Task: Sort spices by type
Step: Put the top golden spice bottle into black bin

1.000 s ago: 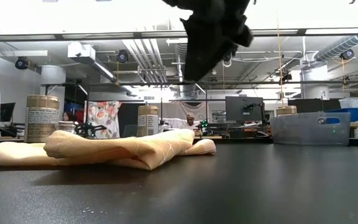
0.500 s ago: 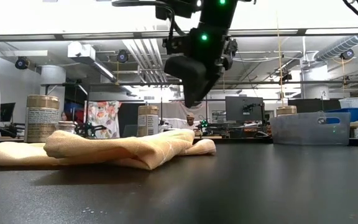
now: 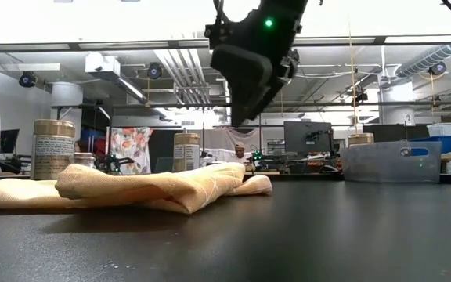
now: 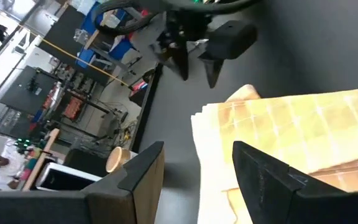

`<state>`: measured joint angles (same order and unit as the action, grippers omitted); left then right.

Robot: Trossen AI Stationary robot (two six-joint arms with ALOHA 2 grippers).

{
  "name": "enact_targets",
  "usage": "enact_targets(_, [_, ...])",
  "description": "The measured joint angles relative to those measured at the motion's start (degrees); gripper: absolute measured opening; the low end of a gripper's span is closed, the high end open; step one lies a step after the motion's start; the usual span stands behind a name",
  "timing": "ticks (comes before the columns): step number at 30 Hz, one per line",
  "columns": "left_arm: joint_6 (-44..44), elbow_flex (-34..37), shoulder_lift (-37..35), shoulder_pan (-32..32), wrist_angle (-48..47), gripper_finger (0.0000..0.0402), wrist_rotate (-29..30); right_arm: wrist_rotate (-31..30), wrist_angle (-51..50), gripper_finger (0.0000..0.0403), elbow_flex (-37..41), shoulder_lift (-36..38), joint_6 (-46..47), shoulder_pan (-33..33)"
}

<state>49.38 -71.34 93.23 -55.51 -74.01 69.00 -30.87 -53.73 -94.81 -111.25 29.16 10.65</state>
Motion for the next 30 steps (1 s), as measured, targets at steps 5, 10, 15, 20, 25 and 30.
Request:
enact_targets(5, [-3.6,1.1,-2.7,2.1,1.1,0.0171,0.0,2.6,6.9,0.0294,-0.7,2.5,-7.6,-6.2])
enact_targets(10, [-7.6,1.7,-4.7,4.3,1.5,0.0171,-2.1,12.7,19.3,0.0308,-0.8,3.5,-20.6,-15.1])
enact_targets(15, [-7.7,1.8,-5.3,5.6,2.1,0.0171,-5.9,18.3,34.7,0.0322,1.4,2.7,-46.6,-19.6])
enact_targets(20, [-5.3,1.8,-5.3,5.5,2.4,0.0171,-6.8,20.6,42.9,0.0332,2.0,1.7,-48.5,-21.9])
enact_targets(25, [-5.3,1.8,-5.3,5.5,1.6,0.0171,-6.5,25.2,44.7,0.0344,2.3,1.3,-42.9,-26.7])
enact_targets(30, [-5.3,1.8,-5.3,5.6,0.3,0.0171,-2.6,28.3,48.1,0.0350,2.9,0.3,-39.5,-29.9])
